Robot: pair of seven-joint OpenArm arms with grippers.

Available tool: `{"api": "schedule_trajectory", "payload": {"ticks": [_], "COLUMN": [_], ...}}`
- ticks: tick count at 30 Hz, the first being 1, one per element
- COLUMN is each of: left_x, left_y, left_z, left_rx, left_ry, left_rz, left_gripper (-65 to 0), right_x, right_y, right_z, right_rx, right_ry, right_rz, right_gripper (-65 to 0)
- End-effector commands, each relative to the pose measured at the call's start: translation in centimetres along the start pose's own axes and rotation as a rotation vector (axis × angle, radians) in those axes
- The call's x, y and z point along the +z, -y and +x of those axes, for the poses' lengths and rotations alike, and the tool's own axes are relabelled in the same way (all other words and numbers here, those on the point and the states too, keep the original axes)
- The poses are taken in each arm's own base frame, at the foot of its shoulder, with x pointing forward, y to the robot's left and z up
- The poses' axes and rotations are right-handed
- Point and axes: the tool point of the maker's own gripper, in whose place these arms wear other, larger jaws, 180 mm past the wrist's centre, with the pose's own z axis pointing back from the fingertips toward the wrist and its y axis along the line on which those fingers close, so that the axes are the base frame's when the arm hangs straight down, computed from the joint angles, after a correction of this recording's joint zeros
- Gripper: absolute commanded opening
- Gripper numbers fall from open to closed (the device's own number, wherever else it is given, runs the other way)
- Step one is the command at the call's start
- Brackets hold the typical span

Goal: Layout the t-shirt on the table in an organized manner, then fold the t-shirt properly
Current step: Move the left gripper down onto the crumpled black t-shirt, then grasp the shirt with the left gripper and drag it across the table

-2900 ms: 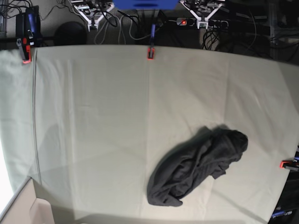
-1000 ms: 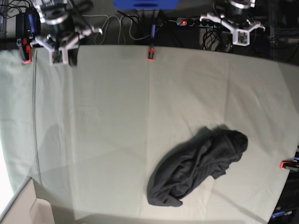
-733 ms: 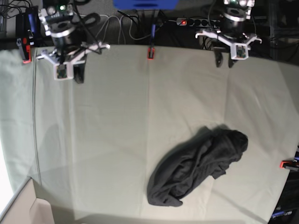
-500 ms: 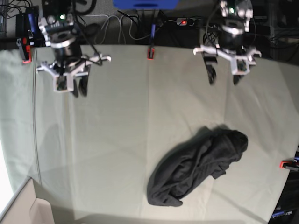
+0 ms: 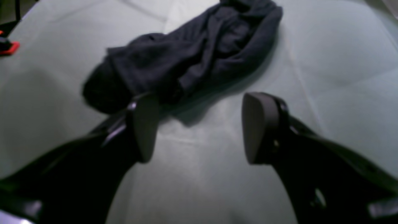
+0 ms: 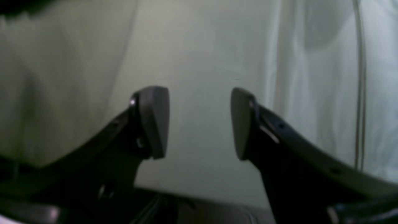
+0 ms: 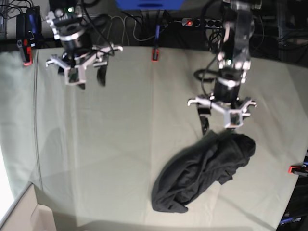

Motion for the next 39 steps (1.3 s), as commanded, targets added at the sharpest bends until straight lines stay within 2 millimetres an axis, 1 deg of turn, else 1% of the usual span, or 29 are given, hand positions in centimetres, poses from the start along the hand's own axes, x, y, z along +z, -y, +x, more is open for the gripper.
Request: {"api": "schedule_trajectory", "payload": {"ticks": [1,4,6,10,13,17,20,26,30,31,32,33,34,35,36,38,39], "left_x": [-0.9,-2.8,-3.9,-5.7,-6.7,-7.5,-8.1,-9.5,-9.6,-9.6,-9.6,-9.6,-9.6,-9.6,-9.5,-9.3,-8.9], "left_y": [0.0,0.3,0.5,0.4,0.2,-0.4,-0.4,-0.6,-0.5,-0.4,-0.4,-0.3,-0.3,-0.3,-0.3,0.7,0.8], "left_z": [1.2,0.2,-0.1,0.3,0.1,-1.0,-1.4,-1.6,-1.4,-1.4,-1.4,-1.4,-1.4,-1.5,-1.6,-1.6,-1.6], "left_rx": [-0.003,0.004,0.011,0.009,0.012,0.010,0.011,0.012,0.011,0.010,0.010,0.010,0.011,0.011,0.012,0.029,0.034], "left_ry": [0.041,0.009,-0.004,-0.005,-0.017,-0.054,-0.070,-0.091,-0.089,-0.089,-0.087,-0.087,-0.087,-0.089,-0.090,-0.089,-0.084], "left_rz": [0.003,0.003,0.006,0.010,0.014,0.025,0.028,0.033,0.031,0.025,0.023,0.022,0.020,0.020,0.026,0.016,0.014], "left_gripper": [-24.5,-24.5,-24.5,-24.5,-24.5,-24.5,-24.5,-24.5,-25.1,-27.1,-31.0,-37.0,-43.8,-53.4,-64.4,-64.4,-61.7], "right_x": [0.1,0.4,0.4,0.7,0.7,0.9,0.8,0.8,0.8,0.7,0.7,0.7,0.7,0.6,0.6,0.5,0.4], "right_y": [0.0,0.0,0.1,0.0,-0.1,0.1,0.1,0.1,0.2,0.2,0.2,0.2,0.2,0.2,0.2,0.2,0.2], "right_z": [1.0,0.5,0.4,-0.2,-0.2,-1.2,-1.6,-1.8,-1.8,-1.8,-1.8,-2.0,-2.2,-2.4,-2.7,-3.0,-3.0], "right_rx": [0.003,0.003,0.003,0.002,0.000,0.000,0.000,0.000,0.002,0.002,0.002,0.002,0.002,0.002,0.002,0.002,0.002], "right_ry": [0.042,0.028,0.025,0.010,0.008,-0.018,-0.028,-0.033,-0.033,-0.033,-0.035,-0.039,-0.044,-0.050,-0.056,-0.065,-0.064], "right_rz": [0.001,0.001,-0.001,0.001,0.003,-0.002,-0.001,-0.002,-0.003,-0.003,-0.003,-0.003,-0.003,-0.003,-0.003,-0.003,-0.003], "right_gripper": [-32.5,-32.5,-32.5,-32.5,-32.5,-32.5,-32.5,-32.5,-32.5,-32.5,-32.5,-32.5,-32.5,-32.5,-32.5,-32.5,-32.5]}}
